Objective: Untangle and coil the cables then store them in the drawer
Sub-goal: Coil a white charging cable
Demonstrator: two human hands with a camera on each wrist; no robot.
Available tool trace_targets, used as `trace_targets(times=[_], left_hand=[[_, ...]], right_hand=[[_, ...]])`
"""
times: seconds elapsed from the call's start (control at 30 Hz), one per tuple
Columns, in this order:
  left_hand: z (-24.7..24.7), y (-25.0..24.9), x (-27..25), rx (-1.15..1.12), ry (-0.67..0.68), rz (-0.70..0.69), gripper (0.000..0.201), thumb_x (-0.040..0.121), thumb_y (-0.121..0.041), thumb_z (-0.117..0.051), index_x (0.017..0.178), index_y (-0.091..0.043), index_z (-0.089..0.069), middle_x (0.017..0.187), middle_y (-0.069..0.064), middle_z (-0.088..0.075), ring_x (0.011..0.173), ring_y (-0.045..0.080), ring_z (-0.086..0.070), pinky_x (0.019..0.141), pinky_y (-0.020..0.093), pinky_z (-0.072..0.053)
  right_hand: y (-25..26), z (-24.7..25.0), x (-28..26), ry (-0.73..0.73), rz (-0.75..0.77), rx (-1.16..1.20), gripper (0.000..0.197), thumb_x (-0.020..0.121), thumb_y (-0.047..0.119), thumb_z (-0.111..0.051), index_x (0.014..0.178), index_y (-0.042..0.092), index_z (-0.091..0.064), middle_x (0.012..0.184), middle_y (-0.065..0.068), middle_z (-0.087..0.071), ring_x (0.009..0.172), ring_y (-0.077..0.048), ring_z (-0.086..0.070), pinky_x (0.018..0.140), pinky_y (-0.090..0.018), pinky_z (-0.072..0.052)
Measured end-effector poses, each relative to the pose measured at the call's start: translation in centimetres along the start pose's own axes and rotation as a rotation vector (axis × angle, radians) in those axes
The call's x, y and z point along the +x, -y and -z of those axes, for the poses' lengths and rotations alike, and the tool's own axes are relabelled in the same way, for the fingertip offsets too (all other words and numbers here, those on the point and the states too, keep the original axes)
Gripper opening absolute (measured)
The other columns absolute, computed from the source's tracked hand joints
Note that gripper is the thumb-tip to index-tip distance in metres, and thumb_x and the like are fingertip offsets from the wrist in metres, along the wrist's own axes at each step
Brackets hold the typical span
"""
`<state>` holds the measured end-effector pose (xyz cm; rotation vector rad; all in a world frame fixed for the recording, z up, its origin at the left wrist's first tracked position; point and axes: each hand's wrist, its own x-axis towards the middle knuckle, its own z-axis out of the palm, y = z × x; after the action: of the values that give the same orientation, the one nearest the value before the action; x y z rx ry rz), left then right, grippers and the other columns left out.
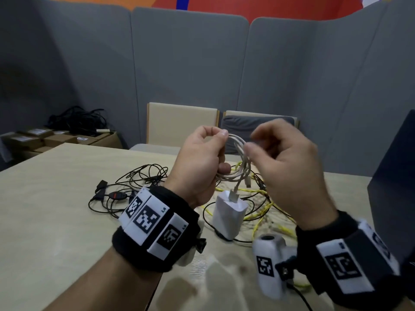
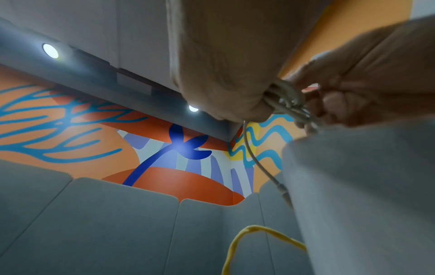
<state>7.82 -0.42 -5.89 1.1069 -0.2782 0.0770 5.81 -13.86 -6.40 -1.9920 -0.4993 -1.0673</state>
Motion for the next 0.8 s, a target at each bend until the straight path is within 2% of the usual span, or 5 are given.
trace_targets(times=[0.13, 0.3, 0.47, 0.63, 0.8], left_hand=[[-0.1, -0.1, -0.2, 0.014, 0.028, 0.007, 0.014, 0.1, -0.009, -0.046, 0.086, -0.012, -0.047, 0.056, -0.004, -0.032, 0.046, 0.006, -0.027, 0.038, 0.016, -0.028], [-0.3, -0.2, -0.4, -0.018, 0.081, 0.02, 0.013, 0.1, -0.008, -0.045, 0.087, -0.011, -0.046, 0.05, -0.007, -0.038, 0.044, 0.005, -0.028, 0.037, 0.014, -0.028], [0.0, -0.3, -0.3, -0.09, 0.1, 0.045, 0.017, 0.1, -0.008, -0.043, 0.084, -0.011, -0.045, 0.051, -0.007, -0.036, 0.043, 0.004, -0.026, 0.036, 0.014, -0.027], [-0.3, -0.6, -0.5, -0.192, 0.129, 0.081, 0.02, 0.1, -0.005, -0.041, 0.081, -0.01, -0.043, 0.053, -0.003, -0.029, 0.038, 0.005, -0.025, 0.033, 0.014, -0.032], [0.2, -0.5, 0.0, -0.191, 0.092, 0.076, 0.021, 0.099, -0.006, -0.042, 0.08, -0.012, -0.043, 0.051, -0.006, -0.031, 0.041, 0.004, -0.022, 0.035, 0.013, -0.025]], right_hand=[[-1.4, 1.6, 0.7, 0.133, -0.24, -0.071, 0.019, 0.098, 0.022, -0.055, 0.109, 0.031, -0.066, 0.097, 0.007, -0.061, 0.082, -0.001, -0.056, 0.075, -0.017, -0.044], [-1.3, 1.4, 0.2, 0.454, -0.532, 0.282, 0.03, 0.104, 0.03, -0.041, 0.104, 0.027, -0.07, 0.07, -0.005, -0.063, 0.063, -0.018, -0.059, 0.062, -0.038, -0.047], [-1.5, 1.2, 0.1, 0.521, -0.457, 0.11, 0.005, 0.094, 0.028, -0.061, 0.099, 0.027, -0.061, 0.092, 0.01, -0.067, 0.077, -0.008, -0.061, 0.072, -0.03, -0.051], [-2.1, 0.0, -0.4, 0.538, -0.426, 0.251, 0.019, 0.09, 0.017, -0.07, 0.103, 0.031, -0.067, 0.097, 0.015, -0.071, 0.104, -0.014, -0.066, 0.093, -0.045, -0.054], [-2.4, 0.6, -0.1, 0.459, -0.452, 0.373, 0.005, 0.093, 0.001, -0.06, 0.091, 0.005, -0.057, 0.076, -0.007, -0.068, 0.069, -0.027, -0.065, 0.077, -0.05, -0.056]])
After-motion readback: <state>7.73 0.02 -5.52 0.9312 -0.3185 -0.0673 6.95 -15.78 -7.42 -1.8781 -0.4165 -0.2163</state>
